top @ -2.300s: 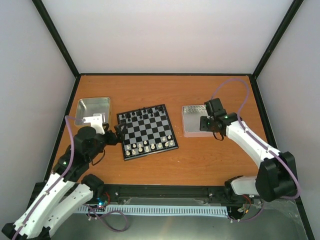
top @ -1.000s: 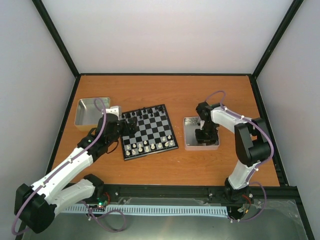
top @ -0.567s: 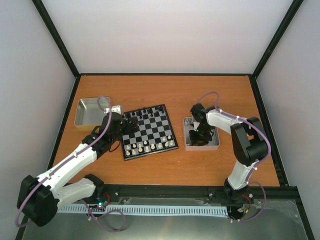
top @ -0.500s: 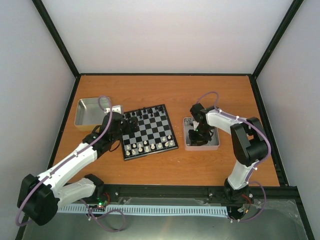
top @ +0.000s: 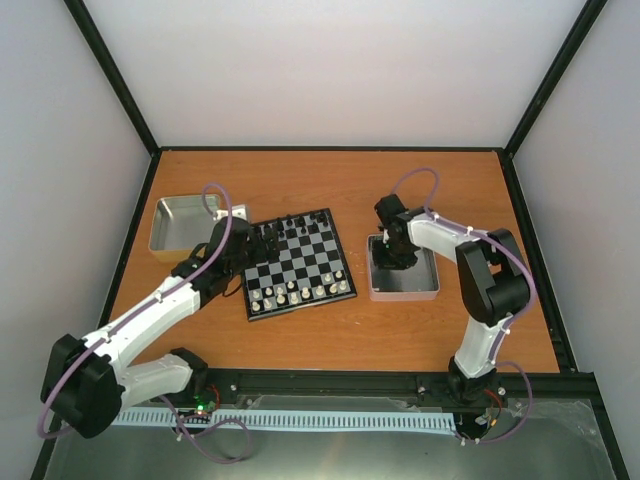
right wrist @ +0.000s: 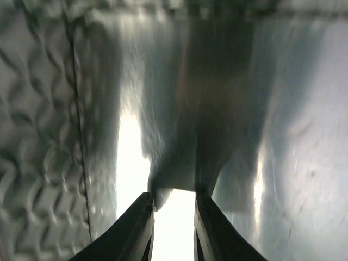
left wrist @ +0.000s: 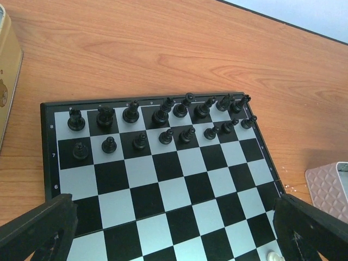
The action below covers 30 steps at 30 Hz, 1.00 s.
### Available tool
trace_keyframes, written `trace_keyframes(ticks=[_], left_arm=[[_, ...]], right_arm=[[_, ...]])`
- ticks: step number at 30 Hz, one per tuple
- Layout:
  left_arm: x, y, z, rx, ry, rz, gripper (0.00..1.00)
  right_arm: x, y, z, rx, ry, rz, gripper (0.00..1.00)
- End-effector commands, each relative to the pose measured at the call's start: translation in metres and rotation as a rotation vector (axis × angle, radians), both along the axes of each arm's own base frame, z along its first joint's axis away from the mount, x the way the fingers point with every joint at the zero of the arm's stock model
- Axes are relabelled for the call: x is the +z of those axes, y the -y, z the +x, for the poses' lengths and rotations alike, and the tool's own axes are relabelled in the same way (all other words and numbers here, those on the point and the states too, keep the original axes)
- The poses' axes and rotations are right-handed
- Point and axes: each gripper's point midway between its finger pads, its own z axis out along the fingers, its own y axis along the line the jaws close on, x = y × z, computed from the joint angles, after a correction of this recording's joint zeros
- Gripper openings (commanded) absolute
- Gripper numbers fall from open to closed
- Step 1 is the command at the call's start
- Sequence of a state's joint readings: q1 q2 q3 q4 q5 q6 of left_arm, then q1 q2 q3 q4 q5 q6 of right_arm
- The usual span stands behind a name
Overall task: Set up the chess pieces on the board
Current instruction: Move the storage box to the center of the board, then adjust the storage box at the center of the board.
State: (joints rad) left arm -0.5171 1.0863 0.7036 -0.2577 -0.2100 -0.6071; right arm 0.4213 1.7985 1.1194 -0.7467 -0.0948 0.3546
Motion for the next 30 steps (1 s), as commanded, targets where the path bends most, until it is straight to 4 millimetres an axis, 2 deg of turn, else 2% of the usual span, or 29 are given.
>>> trace_keyframes(ticks=[1,6,8,16,18,19,22,25,27,30], left_arm=[[0.026,0.004,0.014,0.002,0.067,-0.005,1.0],[0.027,0.005,0.018,-0.005,0.069,0.012,1.0],[0.028,0.005,0.018,-0.008,0.071,0.015,1.0],[0.031,0.006,0.019,-0.013,0.082,0.019,1.0],[0.032,0.006,0.018,-0.014,0.084,0.019,1.0],[0.032,0.005,0.018,-0.015,0.085,0.019,1.0],[0.033,0.005,0.017,-0.016,0.084,0.017,1.0],[0.036,0.004,0.015,-0.019,0.089,0.015,1.0],[0.039,0.004,0.014,-0.024,0.097,0.015,1.0],[0.043,0.005,0.013,-0.034,0.108,0.02,1.0]], right_arm=[[0.013,-0.005,0.045,-0.078,0.125,-0.004,0.24],[0.048,-0.012,0.067,-0.043,0.214,0.025,0.3],[0.056,-0.012,0.073,-0.03,0.226,0.022,0.33],[0.049,0.02,0.094,-0.109,0.211,-0.082,0.34],[0.054,0.023,0.097,-0.069,0.232,-0.109,0.37],[0.058,0.023,0.099,-0.035,0.244,-0.111,0.42],[0.063,0.018,0.1,0.107,0.264,-0.105,0.46],[0.059,0.024,0.093,0.236,0.266,-0.127,0.51],[0.054,0.026,0.088,0.292,0.25,-0.083,0.54],[0.058,0.023,0.094,0.339,0.28,-0.044,0.61]])
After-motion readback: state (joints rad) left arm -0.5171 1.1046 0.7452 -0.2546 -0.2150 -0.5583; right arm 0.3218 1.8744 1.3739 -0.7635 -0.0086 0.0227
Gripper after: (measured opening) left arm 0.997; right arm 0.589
